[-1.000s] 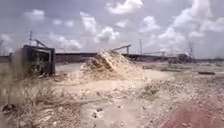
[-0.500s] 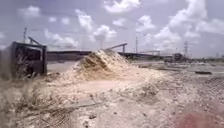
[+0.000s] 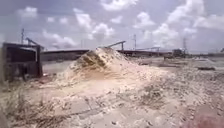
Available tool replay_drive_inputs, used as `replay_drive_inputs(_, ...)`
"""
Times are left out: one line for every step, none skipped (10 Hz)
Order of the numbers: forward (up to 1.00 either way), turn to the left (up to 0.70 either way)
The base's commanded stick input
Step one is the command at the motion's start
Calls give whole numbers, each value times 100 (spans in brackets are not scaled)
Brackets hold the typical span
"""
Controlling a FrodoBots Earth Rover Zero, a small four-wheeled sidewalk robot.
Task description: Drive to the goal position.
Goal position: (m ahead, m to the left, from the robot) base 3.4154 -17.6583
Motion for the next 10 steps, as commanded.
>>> replay_drive_inputs(44,0)
replay_drive_inputs(44,0)
replay_drive_inputs(44,0)
replay_drive_inputs(44,0)
replay_drive_inputs(44,0)
replay_drive_inputs(44,0)
replay_drive_inputs(44,0)
replay_drive_inputs(44,-21)
replay_drive_inputs(44,-25)
replay_drive_inputs(44,-27)
